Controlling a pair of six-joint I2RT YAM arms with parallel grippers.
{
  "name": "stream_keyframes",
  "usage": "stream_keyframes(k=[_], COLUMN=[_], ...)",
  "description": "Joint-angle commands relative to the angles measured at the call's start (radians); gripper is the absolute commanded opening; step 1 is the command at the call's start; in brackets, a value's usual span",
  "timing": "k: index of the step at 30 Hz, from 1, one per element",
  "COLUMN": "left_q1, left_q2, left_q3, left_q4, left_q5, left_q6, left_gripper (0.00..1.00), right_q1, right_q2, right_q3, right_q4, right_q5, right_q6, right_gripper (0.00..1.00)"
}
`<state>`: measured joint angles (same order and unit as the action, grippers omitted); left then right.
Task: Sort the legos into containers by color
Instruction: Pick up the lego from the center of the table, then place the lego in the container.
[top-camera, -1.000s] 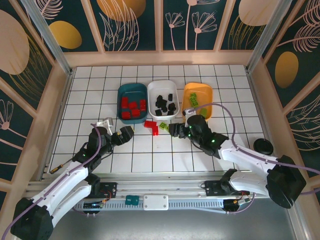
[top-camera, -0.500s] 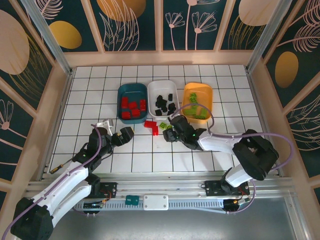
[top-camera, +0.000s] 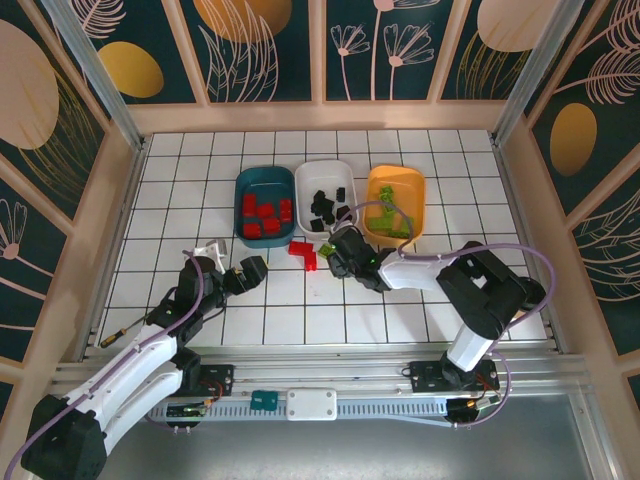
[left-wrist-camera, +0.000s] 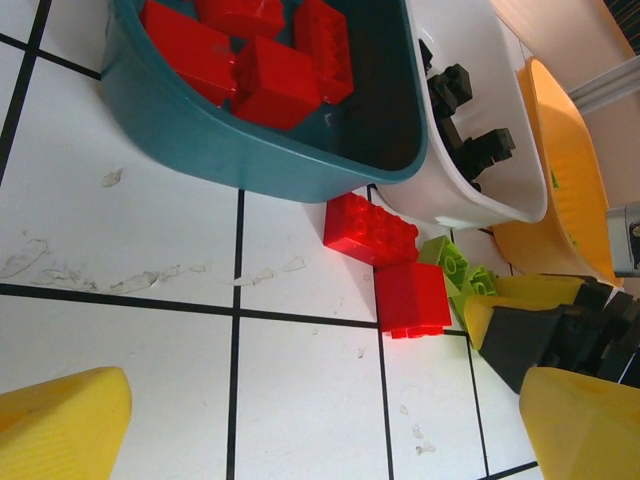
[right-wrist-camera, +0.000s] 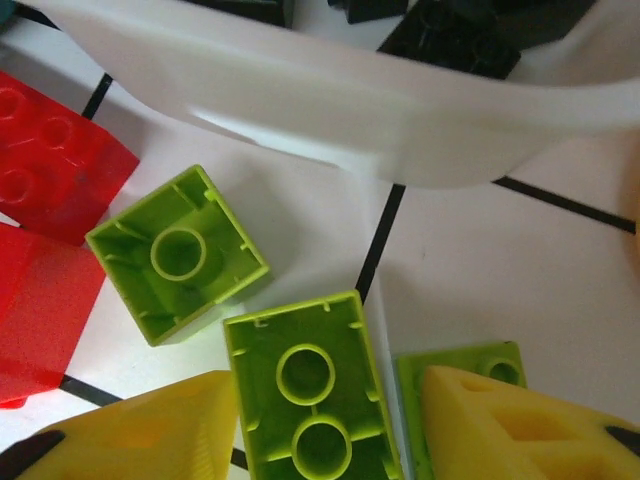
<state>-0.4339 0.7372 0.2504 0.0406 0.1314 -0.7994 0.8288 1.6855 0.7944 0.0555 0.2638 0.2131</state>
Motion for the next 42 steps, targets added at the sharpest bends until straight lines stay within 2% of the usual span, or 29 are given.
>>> stream_keyframes(k=[1, 5, 9, 15, 20, 23, 26, 31, 36, 38, 41, 42], left_q1=[-0.002, -0.003, -0.003, -0.002, -0.003, -0.003, -0.003, -0.003, -0.003, -0.003, -0.002, -0.003], left_q2=[-0.008, -0.007, -0.006, -0.006, -0.006, -0.010, -0.006, -0.003, -0.011, -0.012, -0.007, -0.005], left_q3=[-0.013, -0.012, -0.008, -0.009, -0.013, -0.019, -0.025, -0.031, -0.034, -0.036, -0.033, -0.031], left_q4=[0.005, 0.008, 0.007, 0.008, 0.014, 0.026, 0.035, 0.041, 0.029, 0.027, 0.026, 0.025], left_q5=[0.014, 0.019, 0.027, 0.030, 0.027, 0.029, 0.031, 0.042, 0.041, 0.039, 0.044, 0.044], left_q6=[-0.013, -0.010, -0.005, 0.003, 0.008, 0.005, 0.000, -0.006, -0.008, -0.007, -0.009, -0.008], left_gripper=[0.99, 0.99, 0.98, 0.99, 0.99, 0.99, 0.98, 0.98, 0.98, 0.98, 0.98, 0.99], right_q1=[0.016, 0.054, 0.100, 0.166, 0.158, 0.071, -0.102, -0.343, -0.431, -0.455, -0.464, -0.465], right_q2=[0.032, 0.012, -0.057, -0.247, -0.420, -0.476, -0.479, -0.356, -0.206, -0.163, -0.141, -0.144], right_q3=[0.008, -0.013, -0.057, -0.114, -0.130, -0.119, -0.121, -0.073, 0.016, 0.042, 0.064, 0.068], right_q4=[-0.038, -0.043, -0.039, -0.027, -0.038, -0.052, -0.021, 0.053, 0.053, 0.051, 0.051, 0.050], right_q5=[0.029, 0.040, 0.058, 0.003, -0.005, -0.002, -0.039, -0.117, -0.125, -0.128, -0.136, -0.140], right_q6=[-0.004, 0.016, 0.054, 0.105, 0.127, 0.115, 0.104, 0.085, 0.069, 0.074, 0.072, 0.070], right_gripper=[0.43, 0.34, 0.28, 0.25, 0.24, 0.24, 0.24, 0.24, 0.28, 0.35, 0.58, 0.63])
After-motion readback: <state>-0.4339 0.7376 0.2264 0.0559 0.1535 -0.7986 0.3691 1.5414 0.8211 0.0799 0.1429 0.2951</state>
